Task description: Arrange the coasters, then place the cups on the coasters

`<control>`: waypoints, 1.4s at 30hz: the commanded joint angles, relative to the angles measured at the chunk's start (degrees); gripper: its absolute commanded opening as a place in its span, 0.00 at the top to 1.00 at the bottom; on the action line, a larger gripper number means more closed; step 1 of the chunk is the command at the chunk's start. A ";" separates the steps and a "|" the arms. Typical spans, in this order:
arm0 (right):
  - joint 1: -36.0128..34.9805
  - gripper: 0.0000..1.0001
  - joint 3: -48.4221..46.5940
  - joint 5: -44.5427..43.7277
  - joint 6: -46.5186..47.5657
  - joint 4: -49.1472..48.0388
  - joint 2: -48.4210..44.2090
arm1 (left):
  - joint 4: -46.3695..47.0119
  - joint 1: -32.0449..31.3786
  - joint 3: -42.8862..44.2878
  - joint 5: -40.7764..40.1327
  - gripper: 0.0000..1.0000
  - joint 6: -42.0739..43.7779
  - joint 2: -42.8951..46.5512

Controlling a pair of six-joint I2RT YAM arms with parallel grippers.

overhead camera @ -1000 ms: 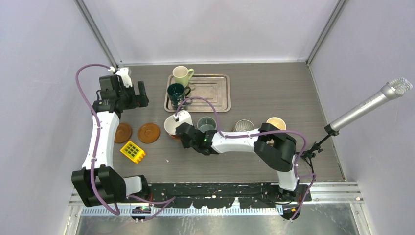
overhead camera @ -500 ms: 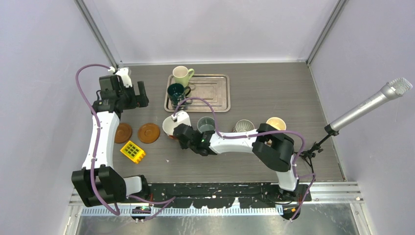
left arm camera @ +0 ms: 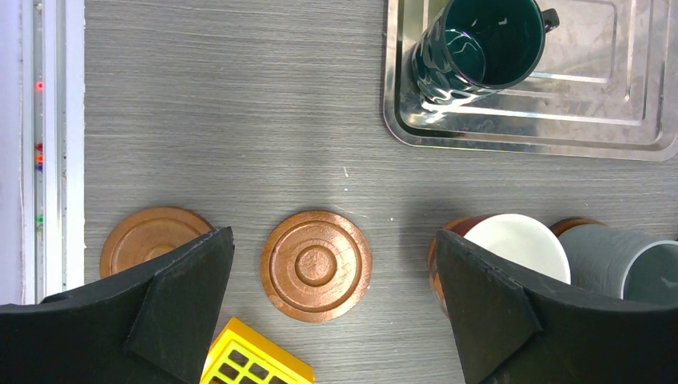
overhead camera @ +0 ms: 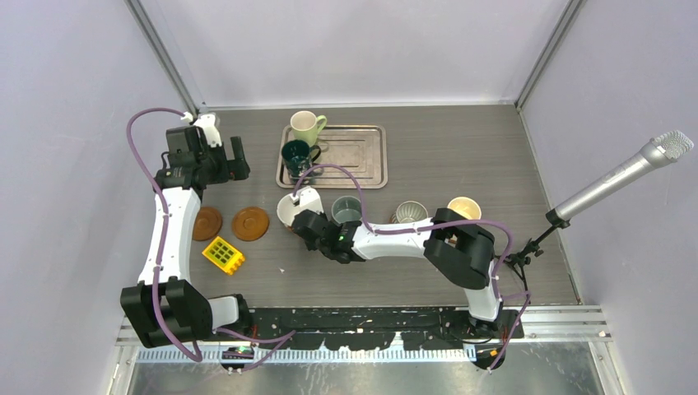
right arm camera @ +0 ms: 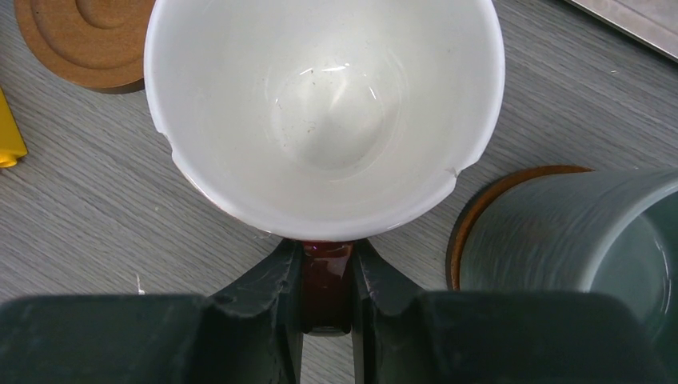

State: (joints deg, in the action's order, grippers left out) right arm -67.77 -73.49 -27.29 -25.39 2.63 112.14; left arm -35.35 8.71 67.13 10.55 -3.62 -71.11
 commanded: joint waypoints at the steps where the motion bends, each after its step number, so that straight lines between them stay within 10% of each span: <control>1: 0.08 0.90 -1.71 -1.29 -1.57 -3.13 -2.16 | 2.30 0.39 0.01 0.67 0.00 1.03 0.48; 17: -0.62 0.41 -0.52 0.41 -2.29 0.40 -4.82 | 1.58 0.71 0.15 0.92 0.00 2.03 0.21; 42: 8.22 0.18 -6.85 18.70 10.01 12.80 -22.84 | -5.97 -5.27 12.52 2.35 0.00 7.84 -7.89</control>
State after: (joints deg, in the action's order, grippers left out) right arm -65.36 -75.70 -15.29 -18.06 13.04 95.96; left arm -41.43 6.57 74.43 14.55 3.49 -76.49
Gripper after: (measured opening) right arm 0.821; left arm 0.996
